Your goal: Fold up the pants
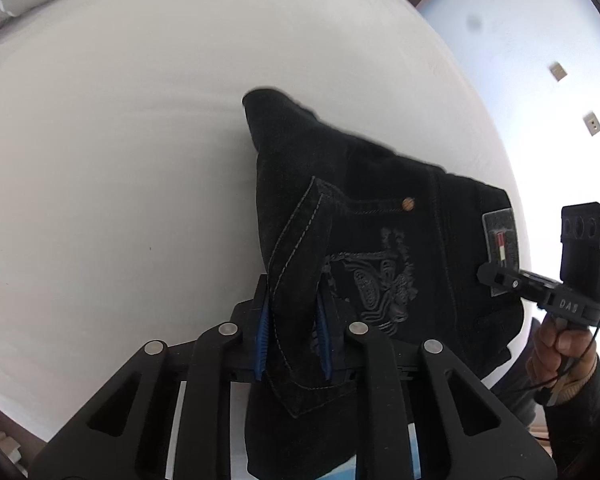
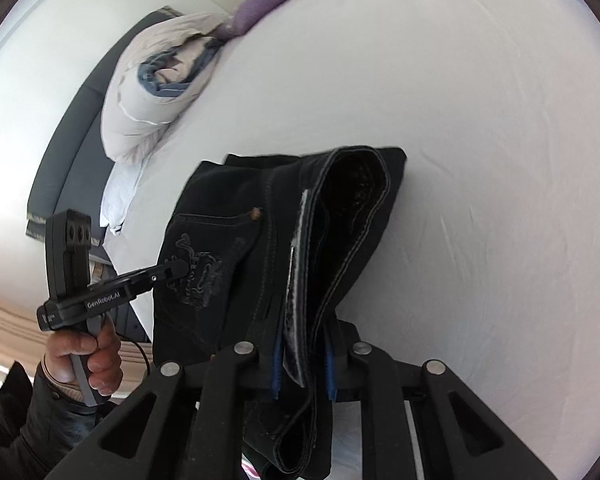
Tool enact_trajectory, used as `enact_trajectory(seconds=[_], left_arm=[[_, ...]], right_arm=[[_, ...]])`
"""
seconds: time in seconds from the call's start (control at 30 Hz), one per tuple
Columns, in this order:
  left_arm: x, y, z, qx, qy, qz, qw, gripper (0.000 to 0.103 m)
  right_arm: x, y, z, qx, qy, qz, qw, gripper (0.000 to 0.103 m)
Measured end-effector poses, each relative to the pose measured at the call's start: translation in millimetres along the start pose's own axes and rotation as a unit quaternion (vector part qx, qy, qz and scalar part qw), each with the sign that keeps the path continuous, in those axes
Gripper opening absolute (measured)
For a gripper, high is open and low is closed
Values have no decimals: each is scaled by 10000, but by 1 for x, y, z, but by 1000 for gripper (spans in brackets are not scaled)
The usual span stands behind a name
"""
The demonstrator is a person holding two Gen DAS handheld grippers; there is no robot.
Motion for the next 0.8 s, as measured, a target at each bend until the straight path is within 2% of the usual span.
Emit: enact_trajectory(seconds=[0.17,0.4,0.53,0.7,0.77,0.8], left_arm=[[31,-25,-31,367,40,272,9989,17],[59,-90,-25,627,181,428,9970,17],[68,-127,15,526,121,445,9976,17],[55,-138,76,155,-15,353,9993,18],[50,-128,97,106,-217,280,9993,27],[45,-125,101,148,-248,229,9993,30]], right_arm=[[-8,-24,-35,427,-99,-233,9988,17],[25,-92,-61,777,-92,-173,9968,17],[57,-124,-50,759,-68,67,9971,17],[114,-141,-9,392,150,538,9977,18],[138,-134,6,310,255,740,9965,25],[149,-128,11,332,91,864,9957,25]])
Point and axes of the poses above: each gripper's, at about its wrist camera, not at the fingertips, and z roughly the way its jaws point, x to its right, y to its underside, the point moved 1 cm from there along z, roughly the way its jaws point, and after that the axes turned 4 degrees about y, right-handed, at the moved point
